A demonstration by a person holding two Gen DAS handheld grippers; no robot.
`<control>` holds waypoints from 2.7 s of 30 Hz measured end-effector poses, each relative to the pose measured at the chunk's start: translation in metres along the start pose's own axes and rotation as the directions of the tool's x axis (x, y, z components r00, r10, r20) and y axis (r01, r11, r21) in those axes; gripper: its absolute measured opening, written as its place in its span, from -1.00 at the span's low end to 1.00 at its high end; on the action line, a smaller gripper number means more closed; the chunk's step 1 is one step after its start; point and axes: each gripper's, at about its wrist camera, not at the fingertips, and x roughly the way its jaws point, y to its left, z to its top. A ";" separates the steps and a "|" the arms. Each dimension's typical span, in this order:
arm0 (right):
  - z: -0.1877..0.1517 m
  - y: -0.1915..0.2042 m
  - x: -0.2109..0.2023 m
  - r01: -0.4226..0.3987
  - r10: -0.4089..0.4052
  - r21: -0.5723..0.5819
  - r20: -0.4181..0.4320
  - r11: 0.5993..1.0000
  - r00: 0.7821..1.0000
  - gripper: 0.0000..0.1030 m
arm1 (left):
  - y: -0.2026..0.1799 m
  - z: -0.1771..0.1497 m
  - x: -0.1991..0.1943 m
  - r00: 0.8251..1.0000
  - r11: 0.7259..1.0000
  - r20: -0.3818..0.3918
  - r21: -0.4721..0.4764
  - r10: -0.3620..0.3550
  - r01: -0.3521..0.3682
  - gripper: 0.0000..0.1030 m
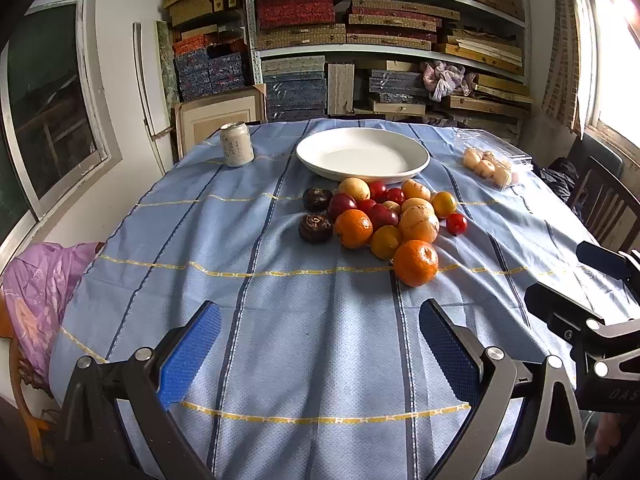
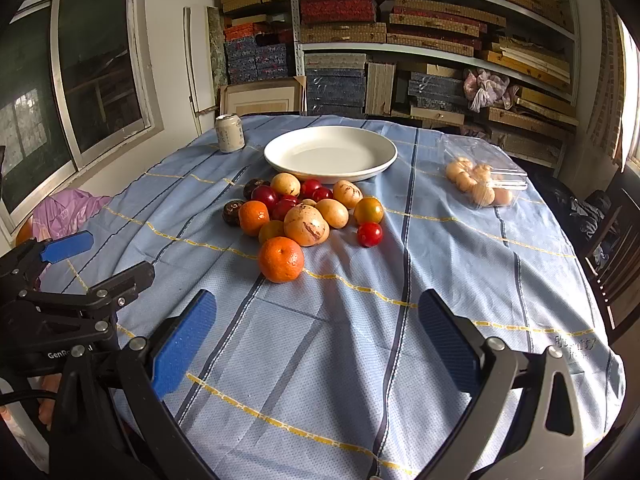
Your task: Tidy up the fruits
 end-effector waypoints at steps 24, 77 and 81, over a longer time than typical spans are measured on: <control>-0.004 -0.005 0.012 -0.003 0.004 0.014 -0.016 1.000 1.000 0.92 | -0.002 0.002 0.011 1.000 1.000 -0.025 0.001 -0.003 0.003 0.93; -0.009 -0.007 0.030 -0.033 0.034 0.022 -0.058 0.999 0.998 0.92 | 0.000 -0.004 0.038 0.995 1.000 -0.095 -0.003 0.010 -0.011 0.93; -0.009 -0.009 0.032 -0.044 0.045 0.019 -0.061 0.999 0.997 0.92 | 0.001 -0.004 0.044 0.994 1.000 -0.106 -0.008 0.005 -0.006 0.93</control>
